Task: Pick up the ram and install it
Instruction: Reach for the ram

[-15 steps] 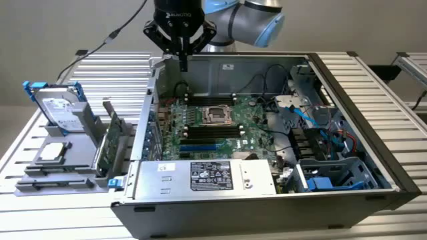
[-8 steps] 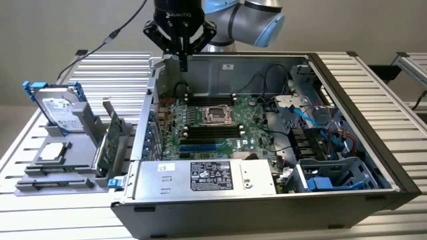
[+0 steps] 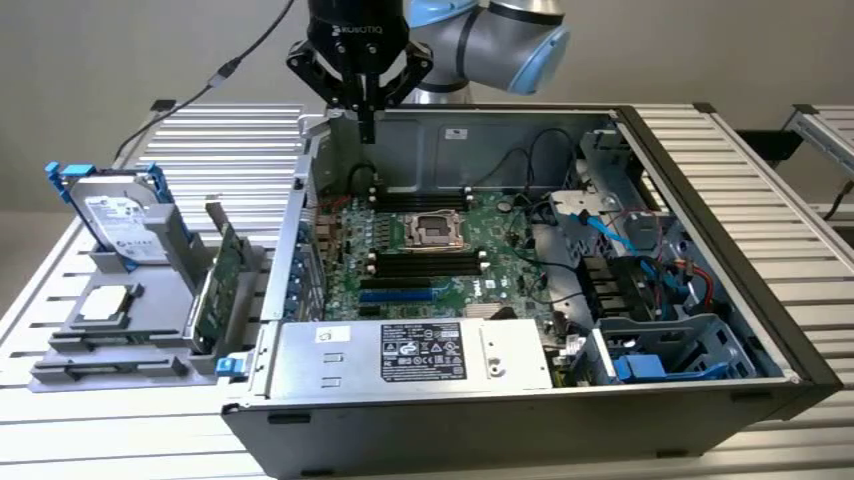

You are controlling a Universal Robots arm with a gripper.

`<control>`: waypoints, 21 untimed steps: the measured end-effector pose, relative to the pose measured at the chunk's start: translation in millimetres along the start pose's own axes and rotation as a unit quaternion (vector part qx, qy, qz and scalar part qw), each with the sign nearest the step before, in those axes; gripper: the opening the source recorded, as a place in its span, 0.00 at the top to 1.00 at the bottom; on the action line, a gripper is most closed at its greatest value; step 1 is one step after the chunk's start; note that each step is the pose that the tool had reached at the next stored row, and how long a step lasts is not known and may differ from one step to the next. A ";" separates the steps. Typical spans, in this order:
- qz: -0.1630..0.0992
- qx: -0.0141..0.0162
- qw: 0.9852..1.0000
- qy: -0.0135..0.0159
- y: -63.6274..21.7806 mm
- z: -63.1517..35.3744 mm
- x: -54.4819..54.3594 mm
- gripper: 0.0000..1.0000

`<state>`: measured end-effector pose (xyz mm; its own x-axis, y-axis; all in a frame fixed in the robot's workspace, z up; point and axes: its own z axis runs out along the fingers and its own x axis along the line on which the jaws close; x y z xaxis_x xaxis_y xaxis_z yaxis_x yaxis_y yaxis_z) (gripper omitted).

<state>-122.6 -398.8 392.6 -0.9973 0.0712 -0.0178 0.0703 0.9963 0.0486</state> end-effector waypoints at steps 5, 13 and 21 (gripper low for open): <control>0.000 0.001 1.000 0.008 -1.5 0.7 21.0 0.89; 0.001 0.002 1.000 0.021 -4.2 4.6 54.4 0.89; 0.001 0.002 1.000 0.021 -12.7 7.5 90.3 0.89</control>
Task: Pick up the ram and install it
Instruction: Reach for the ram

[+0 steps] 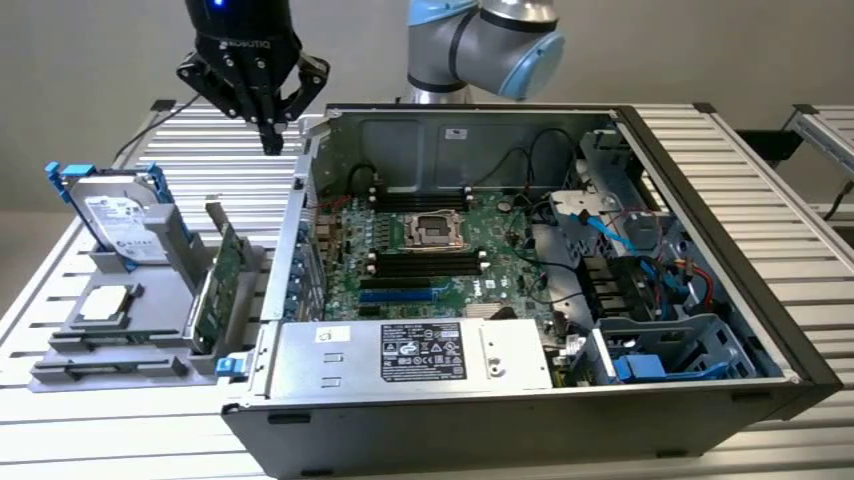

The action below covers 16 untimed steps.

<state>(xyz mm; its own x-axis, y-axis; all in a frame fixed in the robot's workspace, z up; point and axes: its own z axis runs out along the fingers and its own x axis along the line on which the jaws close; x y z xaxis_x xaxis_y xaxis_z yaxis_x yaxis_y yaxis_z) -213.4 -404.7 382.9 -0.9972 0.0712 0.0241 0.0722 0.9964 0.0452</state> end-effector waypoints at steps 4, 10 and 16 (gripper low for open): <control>0.000 0.000 1.000 0.000 -6.8 0.1 17.8 0.89; 0.000 0.000 1.000 0.000 -17.2 0.4 44.5 0.89; 0.000 0.000 1.000 0.000 -28.6 0.6 70.9 0.89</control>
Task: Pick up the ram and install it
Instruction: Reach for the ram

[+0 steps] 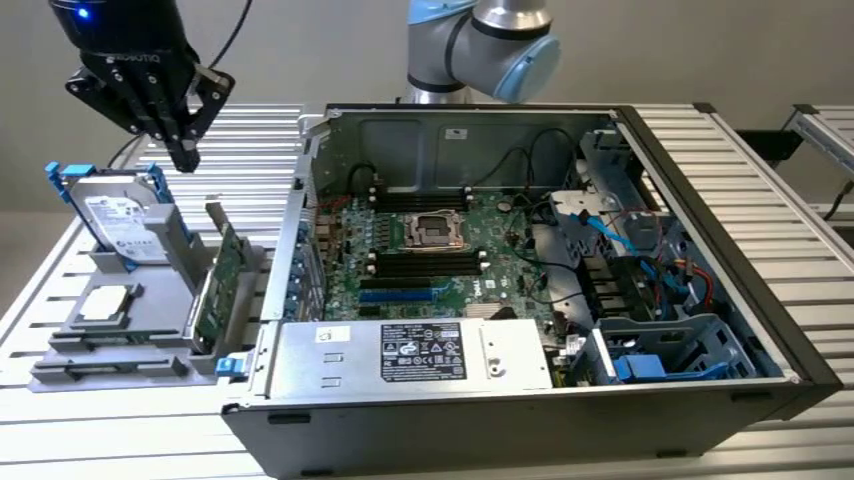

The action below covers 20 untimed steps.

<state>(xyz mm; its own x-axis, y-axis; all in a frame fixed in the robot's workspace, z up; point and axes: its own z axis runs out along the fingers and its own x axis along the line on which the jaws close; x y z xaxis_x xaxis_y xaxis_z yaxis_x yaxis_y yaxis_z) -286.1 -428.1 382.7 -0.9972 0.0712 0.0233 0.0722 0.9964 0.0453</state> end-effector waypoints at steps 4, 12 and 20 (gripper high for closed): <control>0.000 0.000 1.000 0.000 -8.8 0.2 17.7 0.89; 0.000 0.000 1.000 0.000 -31.1 1.0 50.0 0.89; 0.000 0.000 1.000 0.000 -62.8 3.2 67.7 0.89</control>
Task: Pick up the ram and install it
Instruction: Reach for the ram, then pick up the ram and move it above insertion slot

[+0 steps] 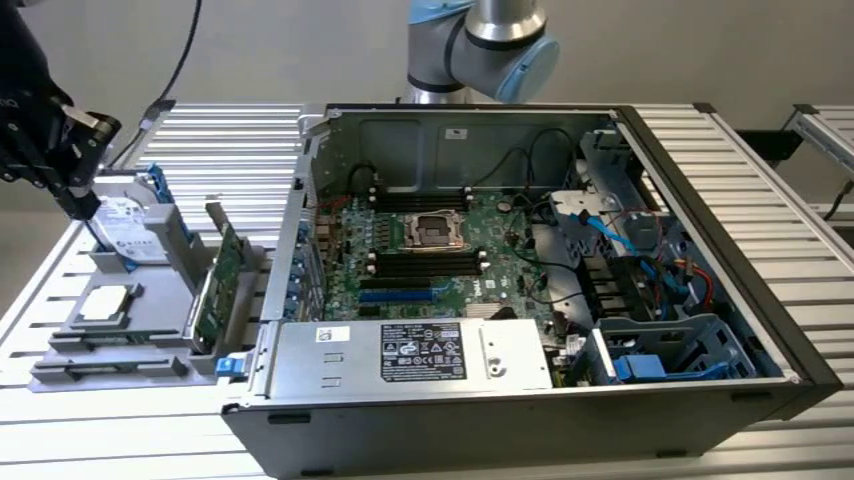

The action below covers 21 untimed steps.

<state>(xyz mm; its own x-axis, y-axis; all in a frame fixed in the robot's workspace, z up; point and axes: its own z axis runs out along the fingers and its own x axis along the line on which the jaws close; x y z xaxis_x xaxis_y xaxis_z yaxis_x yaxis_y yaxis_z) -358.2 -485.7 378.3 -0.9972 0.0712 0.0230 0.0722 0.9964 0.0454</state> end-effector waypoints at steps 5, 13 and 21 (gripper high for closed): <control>0.000 0.000 1.000 0.000 -12.4 2.9 8.7 0.89; 0.000 0.000 1.000 0.000 -12.5 2.8 8.7 0.89; -0.002 -0.001 1.000 0.000 -12.7 3.1 10.2 0.89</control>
<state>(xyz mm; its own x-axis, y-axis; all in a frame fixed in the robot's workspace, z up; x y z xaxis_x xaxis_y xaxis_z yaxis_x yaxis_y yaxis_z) -369.4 -497.4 374.8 -0.9975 0.0663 0.0235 0.0673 0.9966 0.0472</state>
